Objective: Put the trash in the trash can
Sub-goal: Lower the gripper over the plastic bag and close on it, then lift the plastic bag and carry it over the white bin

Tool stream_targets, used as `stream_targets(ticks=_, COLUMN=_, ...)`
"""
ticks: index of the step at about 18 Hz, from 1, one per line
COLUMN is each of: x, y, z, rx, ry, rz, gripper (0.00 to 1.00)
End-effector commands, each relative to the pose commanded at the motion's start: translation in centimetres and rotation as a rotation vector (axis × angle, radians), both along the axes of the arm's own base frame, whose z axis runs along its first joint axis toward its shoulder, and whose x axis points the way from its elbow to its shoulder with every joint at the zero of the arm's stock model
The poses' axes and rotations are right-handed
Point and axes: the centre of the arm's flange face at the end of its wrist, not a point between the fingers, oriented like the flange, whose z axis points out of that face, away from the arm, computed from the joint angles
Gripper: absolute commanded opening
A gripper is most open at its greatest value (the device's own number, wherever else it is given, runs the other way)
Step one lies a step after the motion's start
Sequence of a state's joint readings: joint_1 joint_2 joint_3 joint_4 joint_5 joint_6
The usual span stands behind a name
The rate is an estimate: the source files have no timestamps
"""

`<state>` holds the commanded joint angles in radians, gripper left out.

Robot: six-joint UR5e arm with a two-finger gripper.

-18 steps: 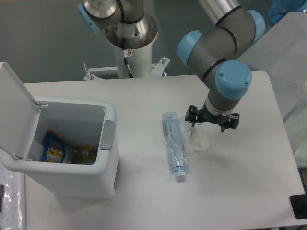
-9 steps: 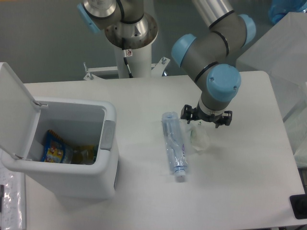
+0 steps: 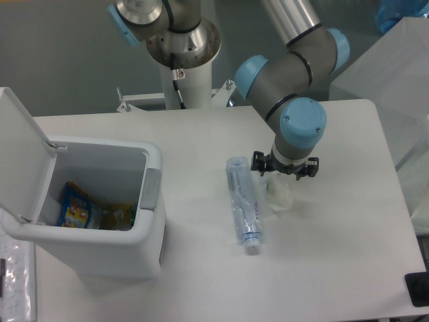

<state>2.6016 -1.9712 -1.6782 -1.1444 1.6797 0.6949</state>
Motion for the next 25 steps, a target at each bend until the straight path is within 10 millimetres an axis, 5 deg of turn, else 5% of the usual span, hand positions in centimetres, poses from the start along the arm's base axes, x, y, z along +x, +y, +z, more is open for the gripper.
stream_targets(ticks=6, x=0.2, y=-0.1, z=-0.1, rx=-0.002, ry=-0.002, rz=0.001, gripper=0.0)
stream_targets(ticks=13, x=-1.2, y=0.6, z=2.6, rx=0.044, ry=0.051, rz=-0.007, gripper=0.0)
stream_targets(ticks=22, x=-5.4, y=2.9, z=13.3, rx=0.337, ry=0.094, rz=0.036, gripper=0.0)
stream_targets(ticks=25, x=-6.1, y=3.7, z=18.5, rx=0.451, ry=0.058, rz=0.049, gripper=0.0)
